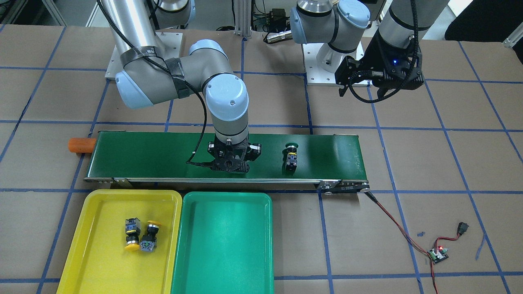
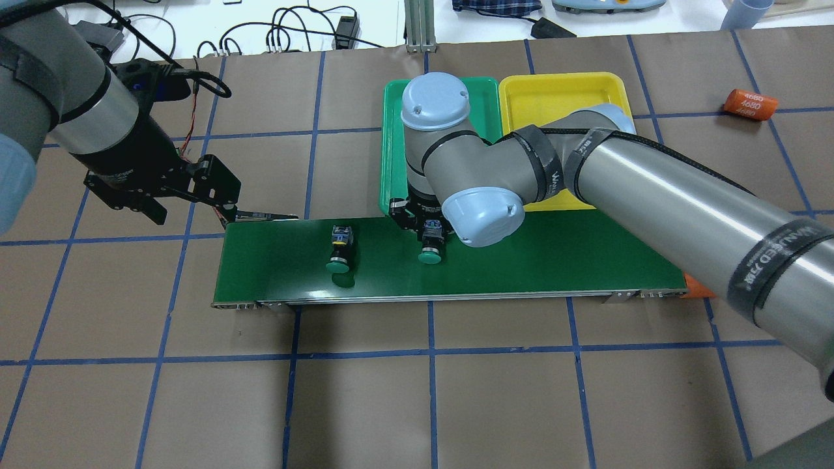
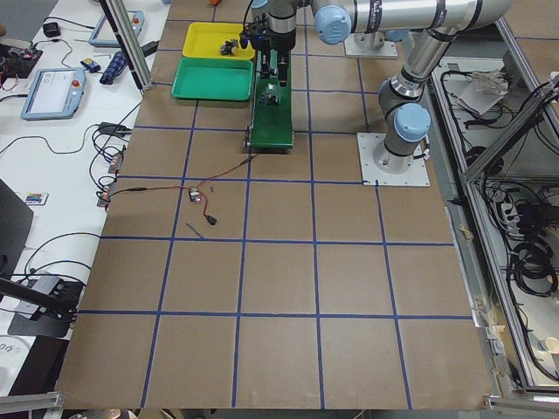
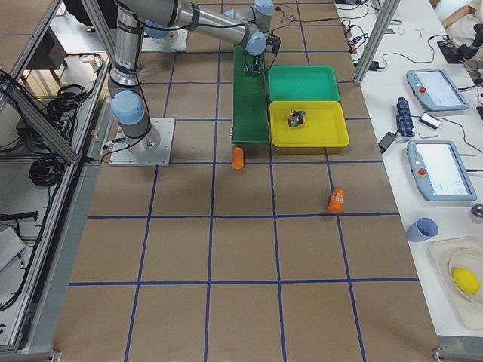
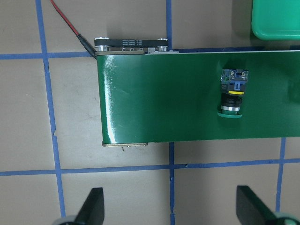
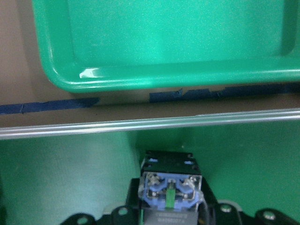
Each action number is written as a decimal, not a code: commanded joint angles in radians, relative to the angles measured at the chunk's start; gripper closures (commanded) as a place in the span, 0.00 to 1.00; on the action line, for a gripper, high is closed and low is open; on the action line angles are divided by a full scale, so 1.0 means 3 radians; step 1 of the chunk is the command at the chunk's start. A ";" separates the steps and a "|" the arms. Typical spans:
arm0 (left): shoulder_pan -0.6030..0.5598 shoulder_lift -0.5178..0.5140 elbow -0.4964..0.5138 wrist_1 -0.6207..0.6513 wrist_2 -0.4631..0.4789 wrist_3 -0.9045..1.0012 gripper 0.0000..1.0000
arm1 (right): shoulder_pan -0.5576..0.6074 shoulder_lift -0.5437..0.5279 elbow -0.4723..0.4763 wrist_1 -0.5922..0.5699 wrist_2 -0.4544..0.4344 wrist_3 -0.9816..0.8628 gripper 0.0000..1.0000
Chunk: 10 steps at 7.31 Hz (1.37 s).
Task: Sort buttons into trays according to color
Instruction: 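Carry the green switch into the green tray and release it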
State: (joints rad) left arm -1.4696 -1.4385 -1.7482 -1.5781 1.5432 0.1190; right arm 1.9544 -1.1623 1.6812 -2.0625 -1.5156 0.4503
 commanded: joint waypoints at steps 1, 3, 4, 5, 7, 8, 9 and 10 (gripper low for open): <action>0.0000 -0.0006 -0.0002 0.0004 0.0000 0.0002 0.00 | -0.0092 -0.0012 -0.0228 0.0008 -0.0051 -0.0124 1.00; 0.0000 0.0009 -0.0002 0.0004 0.0000 0.0002 0.00 | -0.0382 0.0059 -0.0526 0.0038 -0.0113 -0.0619 1.00; 0.0000 0.0014 0.0003 0.0004 0.0000 0.0007 0.00 | -0.0516 0.0156 -0.0542 0.0013 -0.0102 -0.0814 1.00; 0.0000 0.0019 -0.0002 0.0004 0.0000 0.0007 0.00 | -0.0608 0.0319 -0.0567 -0.0028 -0.0082 -0.0902 1.00; 0.0000 0.0024 -0.0002 -0.0001 0.0005 0.0007 0.00 | -0.0752 0.0647 -0.0761 -0.0176 -0.0056 -0.0979 0.75; 0.0000 0.0014 -0.0002 0.0004 0.0005 0.0007 0.00 | -0.0762 0.0744 -0.0828 -0.0181 -0.0056 -0.1197 0.22; 0.0000 0.0019 -0.0002 0.0004 0.0005 0.0007 0.00 | -0.0762 0.0770 -0.0833 -0.0181 -0.0026 -0.1189 0.00; 0.0000 0.0009 0.0003 0.0004 0.0005 -0.0003 0.00 | -0.0742 0.0755 -0.0828 -0.0176 -0.0005 -0.1164 0.00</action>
State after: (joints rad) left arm -1.4696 -1.4338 -1.7485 -1.5771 1.5446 0.1206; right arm 1.7289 -0.9412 1.4365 -2.1152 -1.5254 0.1037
